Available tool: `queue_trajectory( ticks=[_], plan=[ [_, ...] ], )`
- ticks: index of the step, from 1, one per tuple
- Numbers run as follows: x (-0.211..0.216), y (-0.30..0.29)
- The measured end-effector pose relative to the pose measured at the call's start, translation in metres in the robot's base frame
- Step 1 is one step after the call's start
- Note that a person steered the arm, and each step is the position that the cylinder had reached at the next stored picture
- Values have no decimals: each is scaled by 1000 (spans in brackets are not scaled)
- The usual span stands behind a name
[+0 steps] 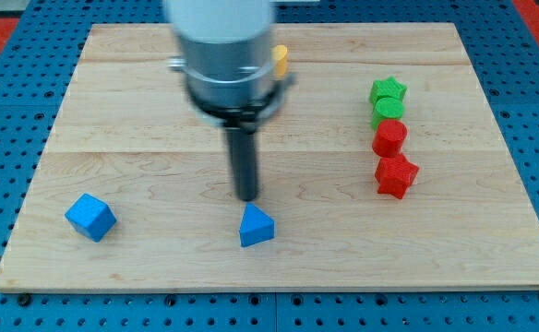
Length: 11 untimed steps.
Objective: Move the blue triangle towards the blue cube
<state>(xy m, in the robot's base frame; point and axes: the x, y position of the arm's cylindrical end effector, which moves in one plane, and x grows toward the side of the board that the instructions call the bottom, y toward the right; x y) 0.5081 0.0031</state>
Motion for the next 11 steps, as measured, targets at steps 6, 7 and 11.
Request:
queue_trajectory(
  ticks=[6,7,11],
  plan=[
    [29,-25],
    [28,-85],
    [34,-128]
  ],
)
